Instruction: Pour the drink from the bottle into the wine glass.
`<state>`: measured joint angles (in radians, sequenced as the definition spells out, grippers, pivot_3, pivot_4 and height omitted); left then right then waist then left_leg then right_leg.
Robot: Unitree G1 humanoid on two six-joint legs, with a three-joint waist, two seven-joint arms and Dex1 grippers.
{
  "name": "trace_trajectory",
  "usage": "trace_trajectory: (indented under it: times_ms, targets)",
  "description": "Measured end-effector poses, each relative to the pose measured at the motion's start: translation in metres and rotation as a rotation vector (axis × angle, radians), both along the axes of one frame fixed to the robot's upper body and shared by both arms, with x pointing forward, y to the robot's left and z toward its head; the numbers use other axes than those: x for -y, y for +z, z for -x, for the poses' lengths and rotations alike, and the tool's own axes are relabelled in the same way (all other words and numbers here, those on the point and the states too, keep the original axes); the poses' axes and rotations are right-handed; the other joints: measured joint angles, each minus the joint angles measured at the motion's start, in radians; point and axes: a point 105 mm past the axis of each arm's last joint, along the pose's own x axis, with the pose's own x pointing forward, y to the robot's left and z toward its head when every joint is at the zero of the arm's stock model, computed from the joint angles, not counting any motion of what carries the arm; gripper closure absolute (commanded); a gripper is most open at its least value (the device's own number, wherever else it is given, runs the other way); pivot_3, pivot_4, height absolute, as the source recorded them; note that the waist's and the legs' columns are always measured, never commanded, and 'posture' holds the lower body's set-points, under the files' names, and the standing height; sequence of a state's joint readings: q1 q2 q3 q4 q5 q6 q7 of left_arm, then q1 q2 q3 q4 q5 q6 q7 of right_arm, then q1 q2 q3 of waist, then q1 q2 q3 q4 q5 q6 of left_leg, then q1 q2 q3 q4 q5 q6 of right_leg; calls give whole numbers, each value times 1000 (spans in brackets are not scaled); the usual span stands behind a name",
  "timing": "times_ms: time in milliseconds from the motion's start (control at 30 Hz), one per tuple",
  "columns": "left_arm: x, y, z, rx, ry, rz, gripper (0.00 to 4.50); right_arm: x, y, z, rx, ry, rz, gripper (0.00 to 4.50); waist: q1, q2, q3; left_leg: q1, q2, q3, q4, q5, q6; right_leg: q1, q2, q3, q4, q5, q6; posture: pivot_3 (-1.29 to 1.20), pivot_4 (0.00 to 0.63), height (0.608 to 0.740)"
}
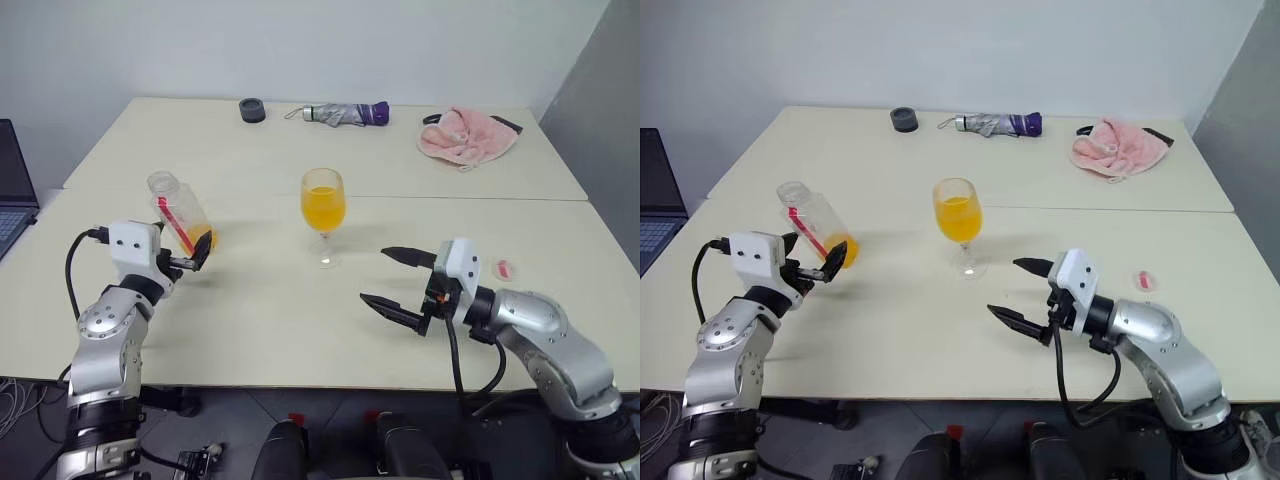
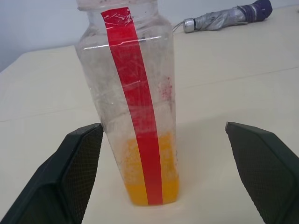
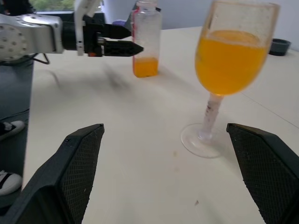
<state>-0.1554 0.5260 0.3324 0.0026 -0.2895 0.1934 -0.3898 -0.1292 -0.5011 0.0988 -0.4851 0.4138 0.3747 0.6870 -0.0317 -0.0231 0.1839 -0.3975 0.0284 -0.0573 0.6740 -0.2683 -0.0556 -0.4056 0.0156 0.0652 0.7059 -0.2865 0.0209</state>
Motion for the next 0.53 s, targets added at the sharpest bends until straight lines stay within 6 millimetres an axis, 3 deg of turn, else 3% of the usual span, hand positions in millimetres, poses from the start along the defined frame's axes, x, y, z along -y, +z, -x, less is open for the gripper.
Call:
trace_trajectory:
  times_ms: [100, 233, 400, 533]
  targets:
    - [0, -5, 15, -12, 9, 1, 43, 18, -18, -12, -5, -172, -54, 0, 0, 0, 0, 1, 0, 2, -2, 0, 0, 0, 0, 1, -1, 0, 1, 0, 150, 740]
    - [7, -9, 27, -12, 4, 23, 43, 40, -26, -25, 79, -374, -88, 0, 0, 0, 0, 2, 0, 2, -5, 0, 0, 0, 0, 2, -3, 0, 1, 0, 150, 740]
    - [9, -24, 42, -41, 43, 61, 43, 48, -54, -30, 14, -557, -169, 0, -1, -1, -2, 4, 1, 5, -10, 0, -1, 1, 0, 5, -7, 0, -1, 0, 150, 740]
    - [10, -24, 46, -30, 49, 90, 43, 49, -53, -33, 20, -597, -190, 0, 0, -2, -2, 4, 0, 5, -10, 0, -1, 1, 0, 4, -7, 0, 0, 0, 150, 740]
